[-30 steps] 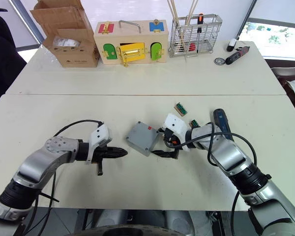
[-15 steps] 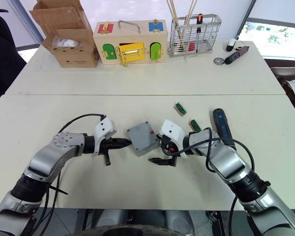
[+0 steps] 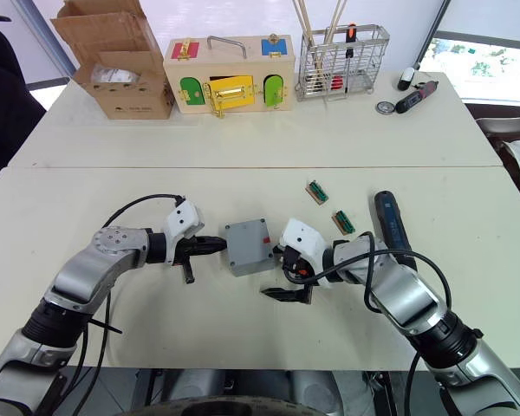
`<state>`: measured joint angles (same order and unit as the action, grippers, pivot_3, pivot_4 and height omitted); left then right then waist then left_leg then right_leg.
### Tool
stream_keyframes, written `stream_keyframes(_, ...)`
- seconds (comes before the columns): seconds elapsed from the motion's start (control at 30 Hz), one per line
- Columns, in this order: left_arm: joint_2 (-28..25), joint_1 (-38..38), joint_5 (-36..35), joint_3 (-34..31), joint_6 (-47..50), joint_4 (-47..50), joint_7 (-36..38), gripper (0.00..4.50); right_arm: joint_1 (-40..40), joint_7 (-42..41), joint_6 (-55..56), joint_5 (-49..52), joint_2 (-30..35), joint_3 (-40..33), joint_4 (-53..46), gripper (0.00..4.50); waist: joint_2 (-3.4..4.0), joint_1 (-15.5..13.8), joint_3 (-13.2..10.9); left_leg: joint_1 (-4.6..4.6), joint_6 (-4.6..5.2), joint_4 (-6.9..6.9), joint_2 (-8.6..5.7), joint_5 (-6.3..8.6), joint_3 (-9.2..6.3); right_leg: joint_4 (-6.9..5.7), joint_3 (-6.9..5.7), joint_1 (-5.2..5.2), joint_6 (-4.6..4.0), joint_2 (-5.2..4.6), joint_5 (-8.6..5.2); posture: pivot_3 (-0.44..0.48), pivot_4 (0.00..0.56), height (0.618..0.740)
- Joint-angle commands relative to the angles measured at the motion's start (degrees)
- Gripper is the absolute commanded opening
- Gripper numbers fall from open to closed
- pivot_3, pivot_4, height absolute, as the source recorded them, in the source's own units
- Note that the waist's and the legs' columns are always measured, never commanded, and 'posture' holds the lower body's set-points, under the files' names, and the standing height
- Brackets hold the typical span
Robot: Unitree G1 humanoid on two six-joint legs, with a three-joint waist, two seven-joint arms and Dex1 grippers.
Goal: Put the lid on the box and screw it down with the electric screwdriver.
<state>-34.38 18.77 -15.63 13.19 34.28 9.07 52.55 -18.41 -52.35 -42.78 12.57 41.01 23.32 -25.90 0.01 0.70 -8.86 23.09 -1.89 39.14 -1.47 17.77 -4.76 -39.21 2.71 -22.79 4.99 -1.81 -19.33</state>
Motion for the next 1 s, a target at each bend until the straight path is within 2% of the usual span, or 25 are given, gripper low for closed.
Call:
stream_keyframes(0.03,-0.28,-0.5,0.09,-0.38,-0.43,1.75,-0.16,0.0,1.1,-0.19,-0.27,0.6,0.05,0.35,-3.02,4.47,0.0,0.0,0.0,0.0,0.0,0.0,0.0,0.0,0.0,0.0,0.0,0.0,0.0,0.0,0.0,0.0,0.15,0.74)
stream_keyframes(0.63,0.76,1.96,-0.6,-0.32,3.32,5.37,-1.6,0.0,2.9,1.74,-4.15,1.54,-0.44,-0.39,-6.38,4.47,0.0,-0.08,0.0,0.0,0.0,0.01,0.0,0.0,0.0,0.0,0.0,0.02,0.0,0.0,0.0,0.0,0.15,0.74)
stream_keyframes(1.0,-4.3,-0.01,-1.68,0.29,4.1,5.87,4.62,0.0,2.37,4.01,-3.85,1.32,-0.59,-3.2,-5.71,4.47,0.0,0.02,0.0,0.0,0.0,0.0,0.0,0.0,0.0,-0.01,0.0,0.0,0.0,0.01,0.0,0.0,0.15,0.74)
